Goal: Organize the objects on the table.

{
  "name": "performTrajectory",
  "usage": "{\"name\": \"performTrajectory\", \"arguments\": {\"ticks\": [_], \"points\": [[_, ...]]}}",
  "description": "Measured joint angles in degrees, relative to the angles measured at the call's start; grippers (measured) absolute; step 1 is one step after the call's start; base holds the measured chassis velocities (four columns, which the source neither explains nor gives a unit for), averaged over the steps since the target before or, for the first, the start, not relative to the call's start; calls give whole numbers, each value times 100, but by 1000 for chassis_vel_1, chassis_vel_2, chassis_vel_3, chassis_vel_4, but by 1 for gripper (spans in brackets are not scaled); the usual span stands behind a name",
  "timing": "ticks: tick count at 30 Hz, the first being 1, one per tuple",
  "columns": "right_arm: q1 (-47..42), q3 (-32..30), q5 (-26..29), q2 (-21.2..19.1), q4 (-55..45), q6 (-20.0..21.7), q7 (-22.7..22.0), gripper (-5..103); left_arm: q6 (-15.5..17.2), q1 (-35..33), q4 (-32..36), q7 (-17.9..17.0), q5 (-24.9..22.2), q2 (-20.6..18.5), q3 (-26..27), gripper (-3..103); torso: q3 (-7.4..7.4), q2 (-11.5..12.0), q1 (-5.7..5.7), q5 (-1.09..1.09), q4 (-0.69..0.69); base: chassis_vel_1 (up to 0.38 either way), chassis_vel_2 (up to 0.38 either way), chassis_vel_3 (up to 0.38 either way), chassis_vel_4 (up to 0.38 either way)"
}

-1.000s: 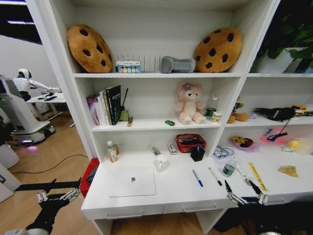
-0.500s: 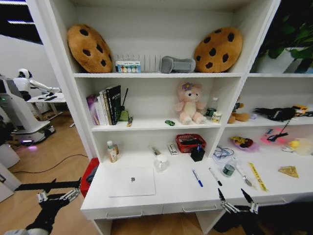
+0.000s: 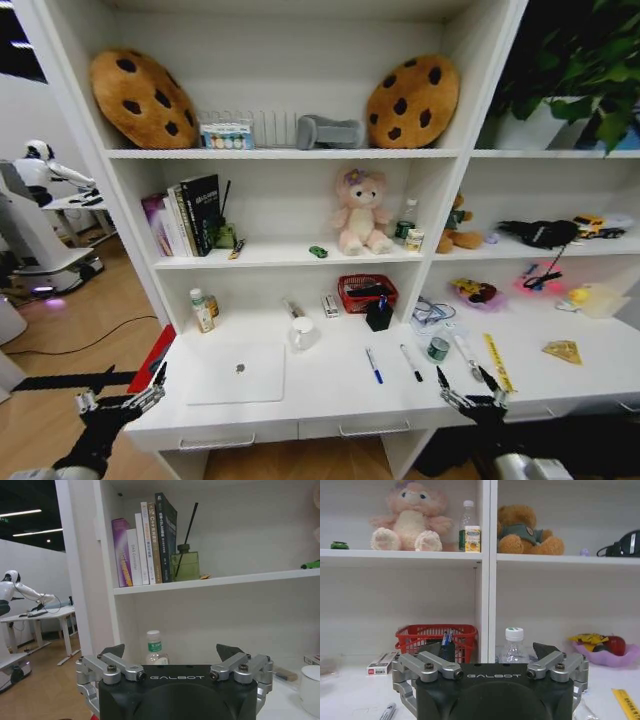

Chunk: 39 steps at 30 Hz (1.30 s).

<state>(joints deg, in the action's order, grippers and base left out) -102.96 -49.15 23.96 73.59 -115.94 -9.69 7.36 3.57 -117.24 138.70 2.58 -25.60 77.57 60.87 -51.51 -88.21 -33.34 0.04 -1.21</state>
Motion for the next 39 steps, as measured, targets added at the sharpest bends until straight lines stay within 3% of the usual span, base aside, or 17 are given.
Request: {"name": "performTrajectory", "arguments": {"ticks": [2,4,5,7,8,10,11,12,14,16,17,19,27,39], "points": [[230,134,169,-107,128,203,3,100,0,0,0,0,0,0,0,100,0,0,1,0,-3,-28,-107,91,27],[721,393,346,-459,440,675,66,100,0,1,0,2,0,-2,-1,100,0,0,0,-2,-10,-3,-19,3,-35],[721,393,346,-459,440,675,66,100,0,1,0,2,0,-2,-1,100,0,0,0,-2,-10,-6,-38,6,-71],[1378,814,695,-1117,813,1258,201,100,0,0,-1,-1,0,-1,1,100,0,0,0,-6,0,23,63,-5,-64],[1378,814,695,-1117,813,1258,201,100,0,0,-1,-1,0,-1,1,100,0,0,0,-6,0,20,86,-15,-65],[1923,1192,1165,-1513,989,1920,289,100,0,0,0,-2,0,-2,2,100,0,0,-1,-5,2,33,74,-9,-46],[1923,1192,1165,-1513,989,1920,289,100,0,0,0,-2,0,-2,2,100,0,0,-1,-5,2,46,74,1,-28],[2126,1336,1352,-1601,1015,2210,274,100,0,0,-1,-2,0,-2,2,100,0,0,-1,-6,2,0,0,0,0],[2247,1448,1444,-1624,1017,2452,179,100,0,0,-1,-2,0,-1,2,100,0,0,0,-5,-3,0,0,0,0],[2443,1744,1527,-1626,987,2904,-345,100,0,0,0,-2,0,-1,1,100,0,0,0,-3,-5,0,0,0,0],[2443,1744,1527,-1626,987,2904,-345,100,0,0,0,-2,0,-1,1,100,0,0,0,-3,-5,0,0,0,0],[2550,2041,1636,-1586,930,3196,-904,100,0,0,0,-1,0,-1,1,100,0,-1,1,-3,-5,0,0,0,0],[3018,2826,1635,-1404,1020,3480,-1639,100,0,0,0,-1,0,-1,1,100,1,-1,1,-5,-3,0,0,0,0],[3791,3672,1712,-1179,1457,3631,-2137,101,0,0,0,-1,0,-1,1,100,0,-1,1,-4,-3,0,0,0,0]]}}
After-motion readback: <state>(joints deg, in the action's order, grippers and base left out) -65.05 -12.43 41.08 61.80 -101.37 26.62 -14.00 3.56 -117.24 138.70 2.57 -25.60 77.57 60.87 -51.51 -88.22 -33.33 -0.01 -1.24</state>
